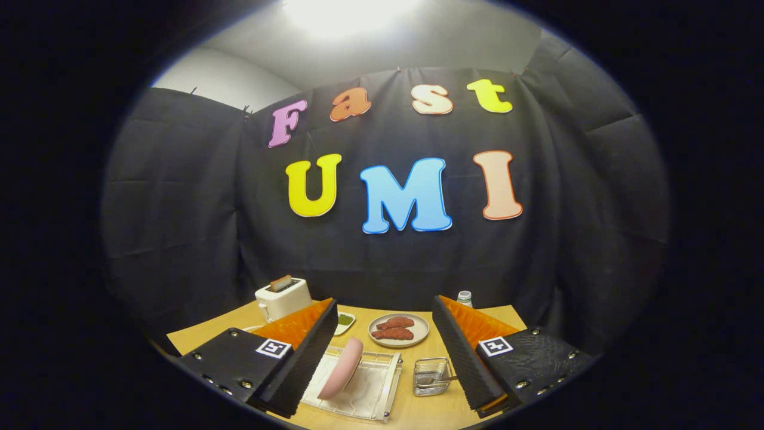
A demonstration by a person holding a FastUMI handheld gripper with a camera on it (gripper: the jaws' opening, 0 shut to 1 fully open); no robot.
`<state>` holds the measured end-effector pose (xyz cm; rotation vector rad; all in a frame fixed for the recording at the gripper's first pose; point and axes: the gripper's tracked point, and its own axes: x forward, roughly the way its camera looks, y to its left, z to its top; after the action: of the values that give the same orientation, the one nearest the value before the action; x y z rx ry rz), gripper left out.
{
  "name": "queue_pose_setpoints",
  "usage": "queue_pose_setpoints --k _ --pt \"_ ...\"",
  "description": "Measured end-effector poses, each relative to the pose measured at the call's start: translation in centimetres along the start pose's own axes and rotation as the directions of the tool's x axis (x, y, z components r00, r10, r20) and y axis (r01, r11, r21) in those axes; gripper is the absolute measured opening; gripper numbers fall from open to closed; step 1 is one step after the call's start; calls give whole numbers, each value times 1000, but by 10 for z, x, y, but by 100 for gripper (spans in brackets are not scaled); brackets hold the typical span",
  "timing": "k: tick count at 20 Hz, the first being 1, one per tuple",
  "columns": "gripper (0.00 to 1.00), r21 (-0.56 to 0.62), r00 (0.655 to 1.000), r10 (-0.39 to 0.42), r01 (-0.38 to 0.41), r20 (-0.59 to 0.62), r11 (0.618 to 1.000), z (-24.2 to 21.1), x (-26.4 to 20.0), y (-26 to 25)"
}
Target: Take the plate from the dish rack, then take the spoon from the basket and place it into the plate.
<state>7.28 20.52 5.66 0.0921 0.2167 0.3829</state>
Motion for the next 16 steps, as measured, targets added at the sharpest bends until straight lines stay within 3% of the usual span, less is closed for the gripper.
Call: queue_pose_setpoints --k 7,16 --pt "99 42 967 49 -40 -249 998 -48 58 16" --pt "99 17 806 76 -82 -587 997 -141 101 35"
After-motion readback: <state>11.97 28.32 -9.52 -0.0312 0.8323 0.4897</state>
